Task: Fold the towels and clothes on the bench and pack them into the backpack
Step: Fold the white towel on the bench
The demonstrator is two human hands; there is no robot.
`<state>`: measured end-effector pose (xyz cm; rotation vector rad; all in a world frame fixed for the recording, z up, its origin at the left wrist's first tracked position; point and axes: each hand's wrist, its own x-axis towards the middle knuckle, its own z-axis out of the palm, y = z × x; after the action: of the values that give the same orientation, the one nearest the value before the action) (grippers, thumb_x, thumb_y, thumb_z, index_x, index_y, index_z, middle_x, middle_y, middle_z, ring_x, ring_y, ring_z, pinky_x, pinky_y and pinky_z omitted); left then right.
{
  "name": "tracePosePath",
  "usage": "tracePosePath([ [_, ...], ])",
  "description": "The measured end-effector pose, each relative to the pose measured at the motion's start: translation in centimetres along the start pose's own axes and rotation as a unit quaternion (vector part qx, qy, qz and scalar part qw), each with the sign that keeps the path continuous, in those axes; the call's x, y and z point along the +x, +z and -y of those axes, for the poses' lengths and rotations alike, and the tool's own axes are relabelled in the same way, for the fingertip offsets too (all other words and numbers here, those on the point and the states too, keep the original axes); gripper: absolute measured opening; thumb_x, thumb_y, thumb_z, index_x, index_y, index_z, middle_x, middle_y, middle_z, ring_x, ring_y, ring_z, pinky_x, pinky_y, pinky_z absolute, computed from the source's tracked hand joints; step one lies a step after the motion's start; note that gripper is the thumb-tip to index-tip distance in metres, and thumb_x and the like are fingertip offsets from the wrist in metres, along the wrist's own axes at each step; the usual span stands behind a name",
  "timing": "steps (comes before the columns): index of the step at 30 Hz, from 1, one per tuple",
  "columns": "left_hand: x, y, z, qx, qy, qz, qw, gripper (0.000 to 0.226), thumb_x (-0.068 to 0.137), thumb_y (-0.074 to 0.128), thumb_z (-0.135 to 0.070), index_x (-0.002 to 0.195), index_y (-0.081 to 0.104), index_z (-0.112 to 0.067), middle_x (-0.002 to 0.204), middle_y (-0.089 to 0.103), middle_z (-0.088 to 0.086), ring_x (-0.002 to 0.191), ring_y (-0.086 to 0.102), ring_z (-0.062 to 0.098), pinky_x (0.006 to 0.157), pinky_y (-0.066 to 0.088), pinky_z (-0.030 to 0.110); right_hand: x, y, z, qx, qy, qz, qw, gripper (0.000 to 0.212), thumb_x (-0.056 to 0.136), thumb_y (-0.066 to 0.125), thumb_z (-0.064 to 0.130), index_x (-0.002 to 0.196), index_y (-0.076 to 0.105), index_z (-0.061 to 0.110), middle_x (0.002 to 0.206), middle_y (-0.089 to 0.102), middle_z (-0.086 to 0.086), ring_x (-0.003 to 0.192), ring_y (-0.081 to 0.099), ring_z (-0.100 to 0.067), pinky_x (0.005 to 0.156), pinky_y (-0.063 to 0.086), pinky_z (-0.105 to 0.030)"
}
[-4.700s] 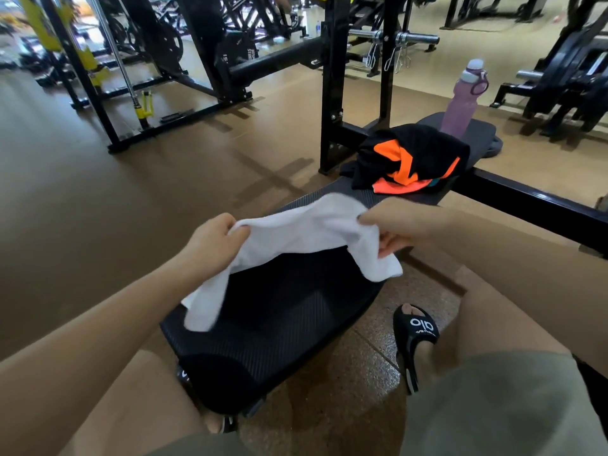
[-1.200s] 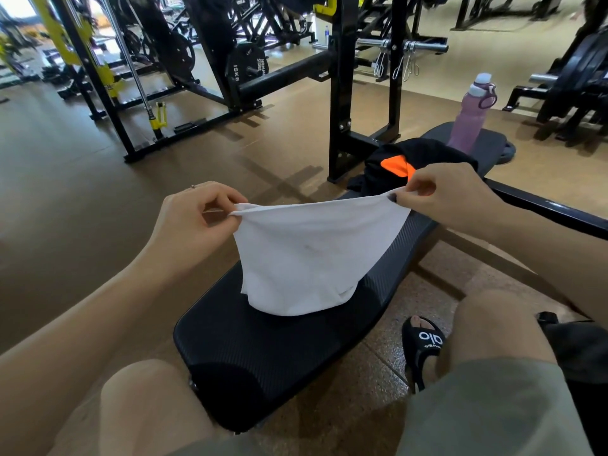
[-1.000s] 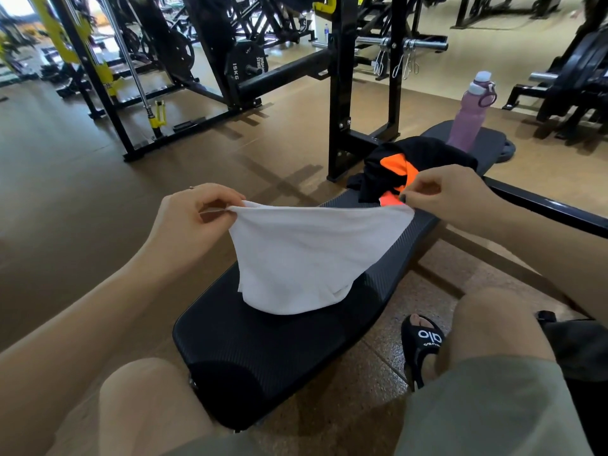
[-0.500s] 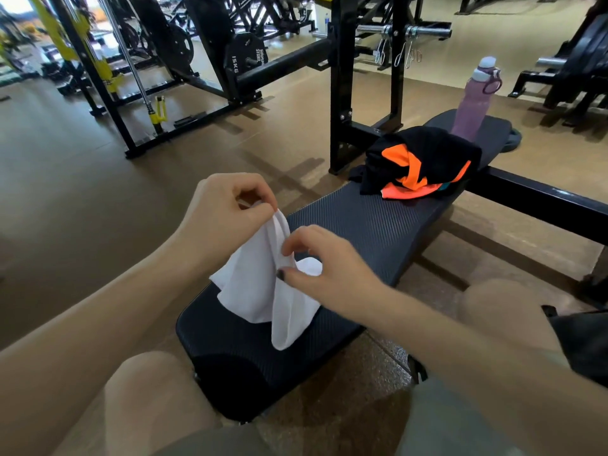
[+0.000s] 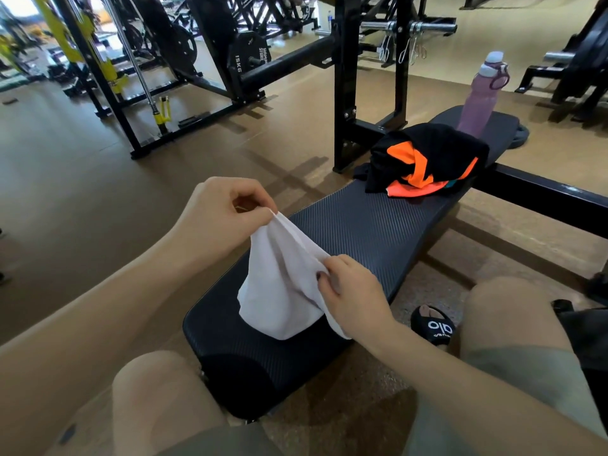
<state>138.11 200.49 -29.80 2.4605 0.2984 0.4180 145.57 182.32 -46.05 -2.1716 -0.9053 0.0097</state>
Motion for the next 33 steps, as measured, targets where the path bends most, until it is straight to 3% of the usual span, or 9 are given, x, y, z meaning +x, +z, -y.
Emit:
tracePosePath([
  [4,-0.2,-0.7,0.3,0.009,-0.007,-0.003,1.0,0.023,0.085,0.065,-0.005,0.081,0.077,-0.025,0.083,0.074,-0.009,0.084,0.07,0.006,0.081,0.057,0.027,0.4,-1.3,-2.5,0.005,0.05,-0.013,0.999,0.02,0.1,0.054,0.032,0.08,0.054,0.027,0.078,0.053,0.011,0.071,0.05,-0.005,0.06,0.035,-0.023],
  [9,-0.4,-1.6,1.1,0.032,-0.012,0.014,0.999,0.026,0.087,0.067,-0.006,0.086,0.079,-0.029,0.088,0.076,-0.013,0.089,0.07,0.002,0.088,0.057,0.03,2.3,-4.7,-4.8,0.047,0.096,-0.037,0.994,0.033,0.093,0.066,0.035,0.066,0.061,0.016,0.062,0.056,0.0,0.062,0.052,-0.014,0.057,0.039,-0.036],
  [14,-0.7,-2.6,1.6,0.037,-0.013,0.056,0.998,0.019,0.091,0.07,-0.013,0.091,0.08,-0.029,0.093,0.076,-0.016,0.093,0.071,-0.001,0.092,0.056,0.028,4.6,-9.8,-4.7,0.105,0.078,0.01,0.991,0.028,0.091,0.069,0.04,0.069,0.069,0.023,0.056,0.056,0.012,0.055,0.048,0.0,0.051,0.031,-0.015],
  [18,-0.7,-3.2,1.5,-0.012,-0.026,0.081,0.996,0.012,0.092,0.073,-0.014,0.092,0.08,-0.023,0.094,0.078,-0.011,0.092,0.073,0.006,0.09,0.056,0.028,5.9,-12.8,-4.6,0.097,0.05,0.059,0.992,0.042,0.093,0.064,0.046,0.073,0.069,0.01,0.059,0.047,-0.01,0.053,0.038,-0.01,0.054,0.027,-0.028],
  [20,-0.7,-3.3,1.5,-0.039,-0.04,0.083,0.995,0.01,0.091,0.073,-0.012,0.093,0.08,-0.02,0.095,0.078,-0.008,0.091,0.073,0.008,0.088,0.056,0.026,6.4,-13.9,-4.1,0.085,0.035,0.085,0.992,0.046,0.096,0.061,0.043,0.073,0.067,0.003,0.058,0.041,-0.008,0.051,0.034,-0.01,0.054,0.027,-0.029],
  [23,-0.4,-3.0,1.6,-0.071,-0.066,0.056,0.994,0.009,0.089,0.074,-0.009,0.091,0.079,-0.015,0.096,0.078,-0.006,0.092,0.073,0.008,0.086,0.053,0.022,7.1,-15.1,-3.4,0.074,0.016,0.093,0.993,0.039,0.093,0.066,0.039,0.063,0.063,0.014,0.057,0.044,-0.01,0.053,0.039,-0.013,0.056,0.032,-0.033],
  [28,-0.2,-2.7,1.8,-0.072,-0.059,0.045,0.995,0.016,0.087,0.071,0.001,0.089,0.076,-0.013,0.096,0.077,-0.005,0.092,0.072,0.008,0.084,0.053,0.019,8.1,-16.1,-3.0,0.06,-0.016,0.081,0.995,0.029,0.087,0.071,0.041,0.068,0.07,0.019,0.069,0.06,-0.02,0.068,0.054,-0.039,0.061,0.041,-0.039],
  [31,-0.4,-2.5,1.9,-0.002,-0.022,0.052,0.998,0.026,0.085,0.067,0.003,0.086,0.077,-0.022,0.092,0.076,-0.008,0.092,0.072,0.007,0.09,0.056,0.03,8.3,-16.5,-2.6,0.068,-0.026,0.068,0.995,0.028,0.087,0.074,0.037,0.066,0.069,0.019,0.062,0.058,-0.013,0.059,0.048,-0.026,0.06,0.039,-0.035],
  [33,-0.6,-2.2,1.8,0.019,-0.009,0.045,0.999,0.027,0.083,0.066,0.0,0.082,0.076,-0.025,0.089,0.076,-0.009,0.089,0.072,0.007,0.087,0.058,0.032,8.4,-16.6,-2.4,0.063,-0.024,0.056,0.996,0.027,0.087,0.075,0.033,0.064,0.068,0.02,0.051,0.051,0.006,0.054,0.043,-0.009,0.058,0.037,-0.027],
])
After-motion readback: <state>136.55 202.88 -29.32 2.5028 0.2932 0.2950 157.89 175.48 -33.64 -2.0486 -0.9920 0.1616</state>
